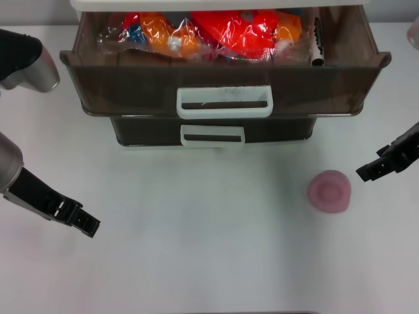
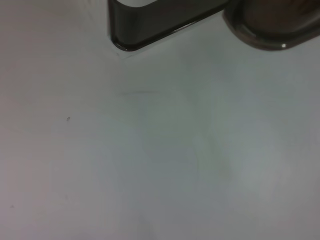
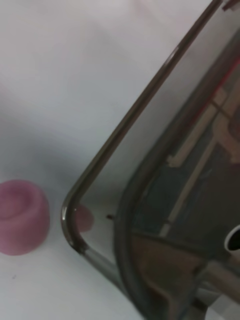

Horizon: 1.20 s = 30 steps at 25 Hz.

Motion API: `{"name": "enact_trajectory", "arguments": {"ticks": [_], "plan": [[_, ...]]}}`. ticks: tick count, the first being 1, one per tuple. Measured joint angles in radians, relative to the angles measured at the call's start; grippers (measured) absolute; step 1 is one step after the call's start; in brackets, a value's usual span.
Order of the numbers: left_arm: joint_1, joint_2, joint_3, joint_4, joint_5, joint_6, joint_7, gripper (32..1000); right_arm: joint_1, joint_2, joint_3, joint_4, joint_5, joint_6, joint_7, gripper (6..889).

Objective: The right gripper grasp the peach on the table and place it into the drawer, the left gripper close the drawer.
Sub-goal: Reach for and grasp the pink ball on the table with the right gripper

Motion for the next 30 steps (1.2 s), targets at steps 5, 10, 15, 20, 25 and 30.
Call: {"name": "enact_trajectory", "arguments": {"ticks": [5,10,15,20,25,30], "plan": [[0.0,0.0,0.0,0.0,0.0,0.0,0.0,850,0.0,0.0,-0.001,-0.011,0.004,0.009,-0.005,591],[0.0,0.0007,-0.001,-0.001,0.0,0.0,0.0,850,-0.002,-0.003,-0.012,-0.02,0.07,0.016,-0.014,596],[-0.001,0.0014,-0.002,-0.001,0.0,0.0,0.0,850,0.0,-0.005,-0.012,-0.019,0.09,0.026,-0.027,602],[-0.002,0.0015,-0.004,-0.001,0.0,0.0,0.0,850,0.008,-0.005,-0.013,-0.01,0.088,0.033,-0.037,693],[-0.003,0.0023,-0.008,-0.001,0.002,0.001,0.0,850,0.014,-0.006,-0.013,-0.004,0.083,0.036,-0.041,790],[-0.003,0.003,-0.009,-0.001,0.004,-0.001,0.0,850,0.007,-0.008,-0.007,0.016,0.038,0.023,-0.098,835]]}}
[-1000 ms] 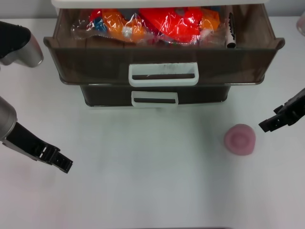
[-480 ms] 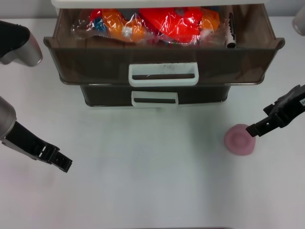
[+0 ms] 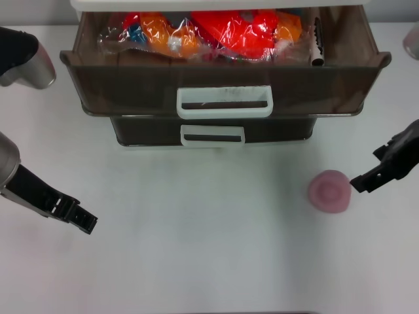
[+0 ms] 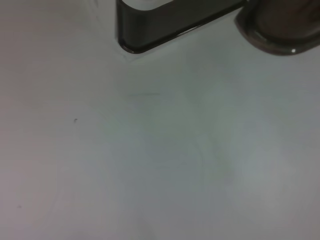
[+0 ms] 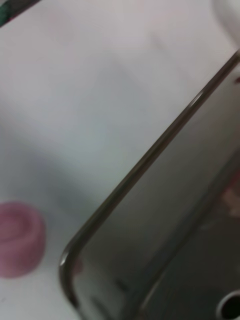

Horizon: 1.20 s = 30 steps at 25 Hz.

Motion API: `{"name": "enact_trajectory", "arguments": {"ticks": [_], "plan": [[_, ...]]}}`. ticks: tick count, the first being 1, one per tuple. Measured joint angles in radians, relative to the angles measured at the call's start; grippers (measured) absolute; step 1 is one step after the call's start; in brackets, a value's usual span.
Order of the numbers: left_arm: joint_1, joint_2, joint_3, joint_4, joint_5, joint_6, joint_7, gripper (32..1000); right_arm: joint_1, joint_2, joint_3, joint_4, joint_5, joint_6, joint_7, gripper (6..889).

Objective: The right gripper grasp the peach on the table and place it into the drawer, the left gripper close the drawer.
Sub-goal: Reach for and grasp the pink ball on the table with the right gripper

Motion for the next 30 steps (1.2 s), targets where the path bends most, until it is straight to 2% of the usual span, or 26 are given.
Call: {"name": "enact_trajectory", "arguments": {"ticks": [9,15,20,24,30], "plan": [[0.0,0.0001,-0.001,0.0,0.004,-0.003,0.002,851,-0.005,0.0,0.023,0.024,-0.038,-0.034,-0.039,838],[-0.001,0.0001,-0.003,-0.003,0.007,-0.007,0.003,851,-0.006,-0.001,0.03,0.113,-0.06,-0.12,-0.143,837],[-0.001,0.0001,-0.003,-0.005,0.007,-0.01,0.005,851,0.001,-0.003,0.092,0.184,-0.063,-0.159,-0.228,836],[-0.002,0.0001,-0.003,-0.007,0.007,-0.016,0.006,851,0.002,-0.003,0.105,0.224,-0.061,-0.201,-0.294,835],[-0.002,0.0001,-0.003,-0.01,0.006,-0.02,0.008,851,-0.003,-0.003,0.138,0.247,-0.051,-0.233,-0.345,834]]}}
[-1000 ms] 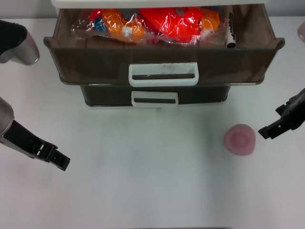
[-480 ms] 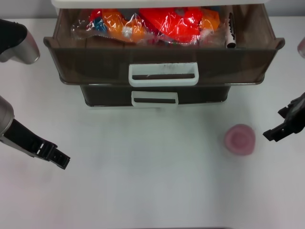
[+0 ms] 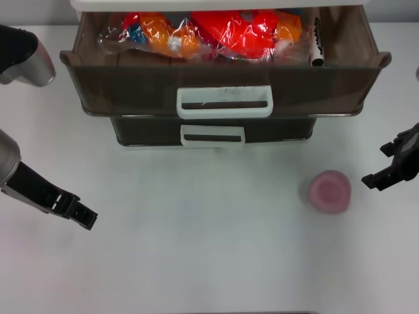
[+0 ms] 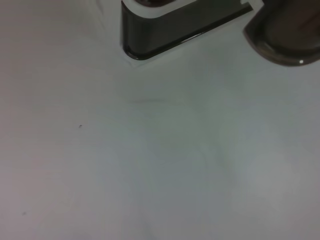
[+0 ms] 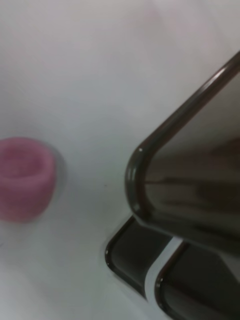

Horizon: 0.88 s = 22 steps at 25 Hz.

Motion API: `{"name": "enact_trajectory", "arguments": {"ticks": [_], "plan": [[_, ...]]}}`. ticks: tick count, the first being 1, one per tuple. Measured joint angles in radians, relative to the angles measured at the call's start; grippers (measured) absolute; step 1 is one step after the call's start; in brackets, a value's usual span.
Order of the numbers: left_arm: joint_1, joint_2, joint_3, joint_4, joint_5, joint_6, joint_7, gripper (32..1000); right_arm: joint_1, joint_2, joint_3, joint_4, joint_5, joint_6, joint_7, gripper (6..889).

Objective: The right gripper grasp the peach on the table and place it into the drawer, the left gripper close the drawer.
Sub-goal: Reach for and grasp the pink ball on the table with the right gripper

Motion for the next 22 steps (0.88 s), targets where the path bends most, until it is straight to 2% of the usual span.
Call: {"name": "enact_trajectory", "arguments": {"ticks": [4,22], "plan": [[0.0,0.0,-0.001,-0.001,0.0,-0.002,0.001,851,0.011,0.0,0.03,0.052,0.002,-0.024,-0.026,834],[-0.009,0.0,-0.001,-0.022,0.002,-0.011,0.005,850,0.037,0.0,0.033,0.25,0.092,-0.147,-0.12,831]]}}
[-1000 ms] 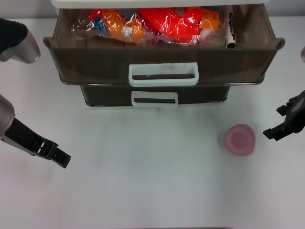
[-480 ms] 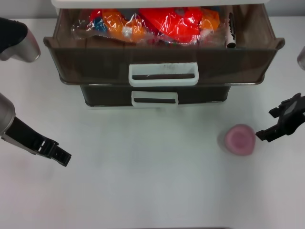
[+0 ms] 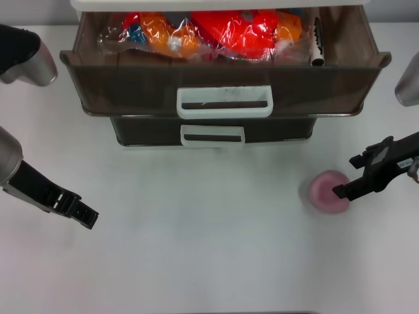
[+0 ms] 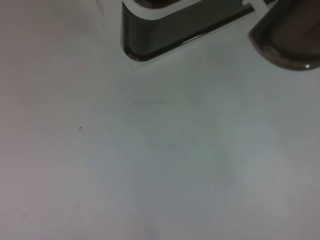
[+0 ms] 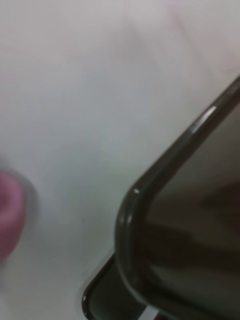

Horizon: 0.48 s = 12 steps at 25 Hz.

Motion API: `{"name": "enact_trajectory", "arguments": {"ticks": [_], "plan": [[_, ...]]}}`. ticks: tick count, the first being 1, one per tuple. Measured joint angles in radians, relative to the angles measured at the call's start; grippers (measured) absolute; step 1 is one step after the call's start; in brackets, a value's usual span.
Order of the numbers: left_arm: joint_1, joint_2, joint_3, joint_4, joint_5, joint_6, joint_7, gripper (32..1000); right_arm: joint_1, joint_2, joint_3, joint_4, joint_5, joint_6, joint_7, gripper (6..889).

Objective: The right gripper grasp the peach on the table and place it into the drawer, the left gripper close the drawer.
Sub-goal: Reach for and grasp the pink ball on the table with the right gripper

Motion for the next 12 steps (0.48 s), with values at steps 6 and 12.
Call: {"name": "enact_trajectory", "arguments": {"ticks": [6,12], "plan": [[-0.001,0.0,0.0,-0.003,0.0,-0.002,0.001,850,0.004,0.0,-0.008,0.018,-0.001,-0.028,-0.003,811],[-0.001,0.0,0.0,-0.003,0.0,-0.002,0.001,851,0.014,0.0,-0.018,0.041,-0.004,-0.044,-0.011,756]]}}
